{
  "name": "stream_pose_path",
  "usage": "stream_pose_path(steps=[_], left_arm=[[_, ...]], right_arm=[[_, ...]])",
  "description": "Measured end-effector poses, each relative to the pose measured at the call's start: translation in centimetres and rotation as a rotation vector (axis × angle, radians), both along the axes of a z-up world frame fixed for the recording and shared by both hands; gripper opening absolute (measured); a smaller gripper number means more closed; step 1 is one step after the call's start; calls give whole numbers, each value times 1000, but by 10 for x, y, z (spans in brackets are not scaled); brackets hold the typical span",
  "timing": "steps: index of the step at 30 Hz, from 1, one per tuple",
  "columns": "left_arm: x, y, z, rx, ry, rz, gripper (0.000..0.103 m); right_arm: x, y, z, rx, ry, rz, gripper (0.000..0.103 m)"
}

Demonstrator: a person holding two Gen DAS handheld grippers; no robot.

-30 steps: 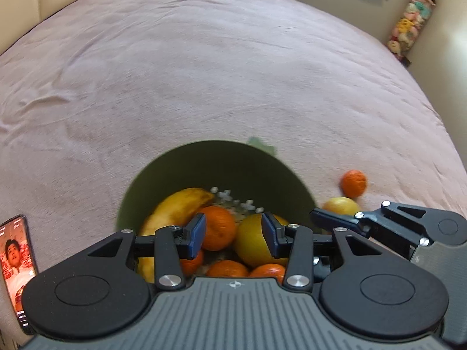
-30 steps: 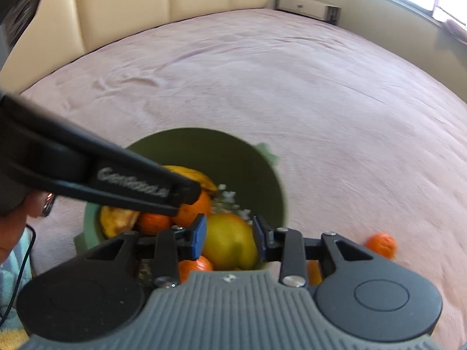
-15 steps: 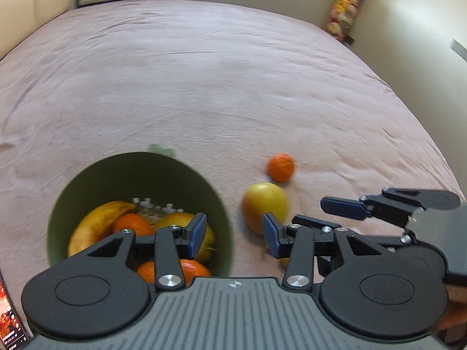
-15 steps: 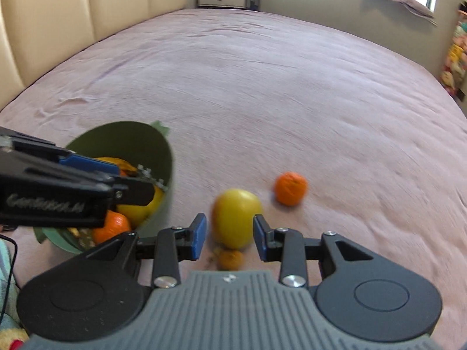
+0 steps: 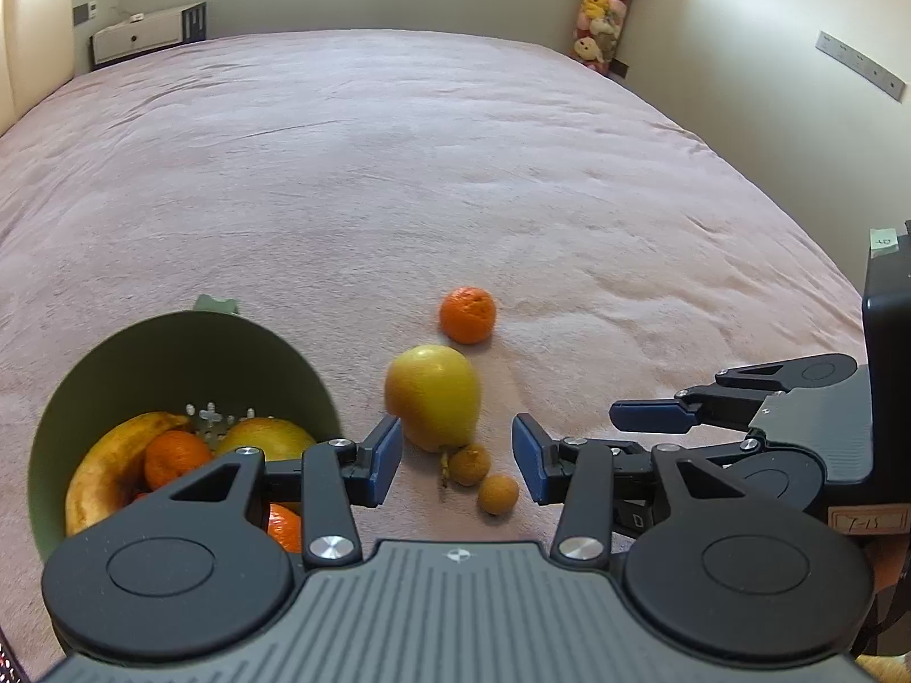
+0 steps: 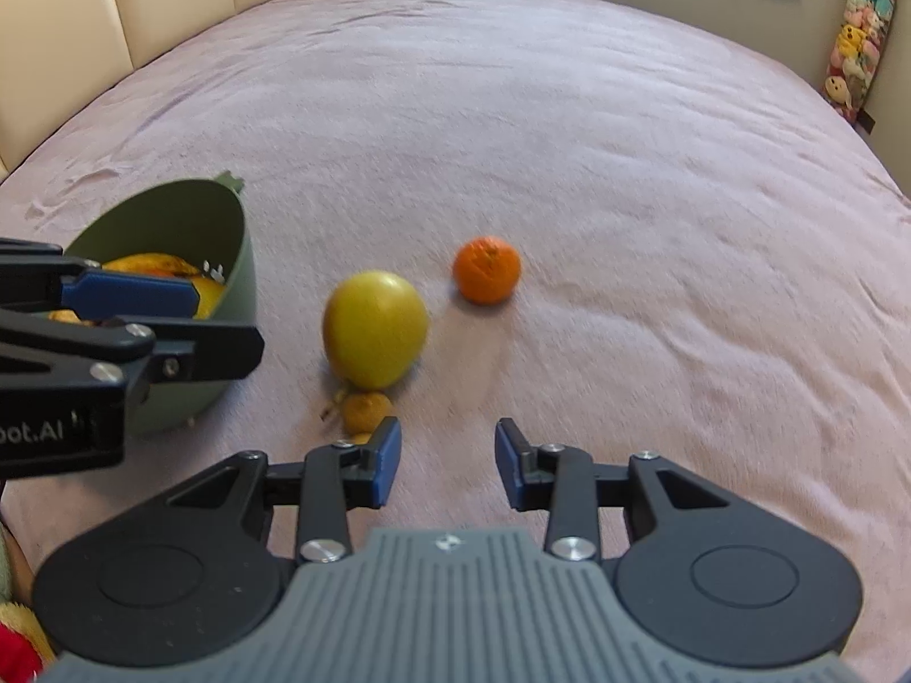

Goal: Organize fruits
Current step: 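Withdraw both open tools toward the remaining loose fruit, then grasp a small brown fruit with the left tool while the right tool grasps another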

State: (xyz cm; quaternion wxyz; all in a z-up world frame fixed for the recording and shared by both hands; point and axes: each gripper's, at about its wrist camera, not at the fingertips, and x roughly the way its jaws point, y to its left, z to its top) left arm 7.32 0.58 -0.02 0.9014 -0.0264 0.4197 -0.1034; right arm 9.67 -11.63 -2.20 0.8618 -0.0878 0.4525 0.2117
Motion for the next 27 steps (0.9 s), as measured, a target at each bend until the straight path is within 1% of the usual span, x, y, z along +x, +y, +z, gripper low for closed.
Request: stream_pose_path(steps=[5,11,13,17,21,25,27], left_arm=[[1,-9,-8,29,-5,-46,52],[1,-21,-17,115,-24,-136,52],[2,-23,-19,130,-26,-173,52],[5,-23,-24,130,-13,-210,52],[7,-25,-30,151,19,-256,52],[8,-30,-38,143,57,-269,51],[8,-34,-41,136,68,-266,49]], right_arm=[[-1,-13,-10,0,15,-15,39],[-2,-22,-18,40,-4,-6,39],[-2,-21,-19,50,-16,5,39],[3,-21,-23,59,-16,13,39],[11,-22,-29,69,12,-6,39],[16,-23,-31,107,44,0,39],[18,-22,-31,106,46,8,39]])
